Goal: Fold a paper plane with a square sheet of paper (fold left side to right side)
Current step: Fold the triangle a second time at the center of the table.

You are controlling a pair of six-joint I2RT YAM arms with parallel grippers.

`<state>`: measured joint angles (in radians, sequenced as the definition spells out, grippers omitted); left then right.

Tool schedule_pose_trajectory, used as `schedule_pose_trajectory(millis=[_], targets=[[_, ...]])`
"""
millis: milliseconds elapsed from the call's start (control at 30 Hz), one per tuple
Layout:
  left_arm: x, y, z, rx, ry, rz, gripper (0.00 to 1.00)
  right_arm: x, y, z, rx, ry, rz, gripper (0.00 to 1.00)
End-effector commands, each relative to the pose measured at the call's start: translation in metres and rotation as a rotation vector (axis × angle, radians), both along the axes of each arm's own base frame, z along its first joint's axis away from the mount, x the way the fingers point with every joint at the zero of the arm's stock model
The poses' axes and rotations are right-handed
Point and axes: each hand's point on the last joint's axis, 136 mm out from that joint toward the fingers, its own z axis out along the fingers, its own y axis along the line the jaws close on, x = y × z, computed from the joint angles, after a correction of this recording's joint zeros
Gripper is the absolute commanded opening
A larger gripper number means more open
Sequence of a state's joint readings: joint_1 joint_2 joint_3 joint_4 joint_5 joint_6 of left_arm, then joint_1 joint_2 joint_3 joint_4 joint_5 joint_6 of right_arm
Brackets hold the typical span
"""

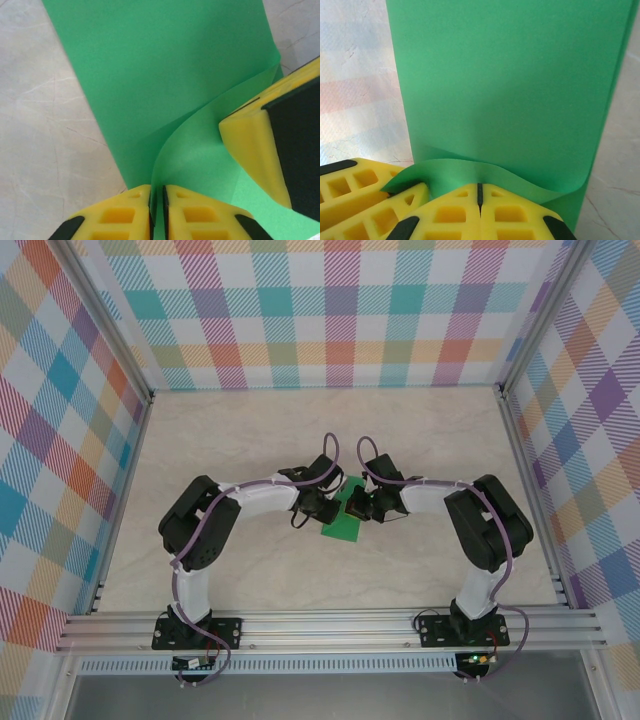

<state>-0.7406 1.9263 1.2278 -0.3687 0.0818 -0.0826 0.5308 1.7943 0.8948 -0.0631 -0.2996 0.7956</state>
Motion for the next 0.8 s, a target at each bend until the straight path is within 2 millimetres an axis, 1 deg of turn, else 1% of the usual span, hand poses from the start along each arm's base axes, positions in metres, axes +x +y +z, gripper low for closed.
schedule_pose_trajectory(millis=[0,100,167,267,333,400,467,633,767], targets=[[0.005,-0.002,0.042,-0.051,-0.049,0.006,0.21,-0.023,-0.020,-0.033,-0.100,0.082,0.001,0.00],[0.007,-0.001,0.069,-0.091,-0.088,0.017,0.30,-0.025,-0.022,-0.034,-0.109,0.086,0.002,0.00],[0.003,-0.001,0.084,-0.130,-0.102,0.018,0.33,-0.026,-0.022,-0.036,-0.108,0.090,0.003,0.00],[-0.012,-0.007,0.094,-0.212,-0.065,-0.004,0.34,-0.025,-0.021,-0.035,-0.103,0.088,0.004,0.00],[-0.026,-0.013,0.091,-0.269,-0.014,-0.030,0.34,-0.024,-0.020,-0.034,-0.102,0.083,0.007,0.00],[-0.037,-0.017,0.084,-0.308,0.038,-0.052,0.32,-0.024,-0.020,-0.034,-0.104,0.084,0.009,0.00],[-0.046,-0.020,0.072,-0.321,0.085,-0.064,0.31,-0.024,-0.021,-0.034,-0.104,0.085,0.008,0.00],[-0.053,-0.022,0.047,-0.310,0.155,-0.077,0.29,-0.025,-0.020,-0.034,-0.104,0.086,0.012,0.00],[-0.051,-0.019,0.032,-0.272,0.164,-0.062,0.28,-0.023,-0.020,-0.032,-0.104,0.083,0.013,0.00]])
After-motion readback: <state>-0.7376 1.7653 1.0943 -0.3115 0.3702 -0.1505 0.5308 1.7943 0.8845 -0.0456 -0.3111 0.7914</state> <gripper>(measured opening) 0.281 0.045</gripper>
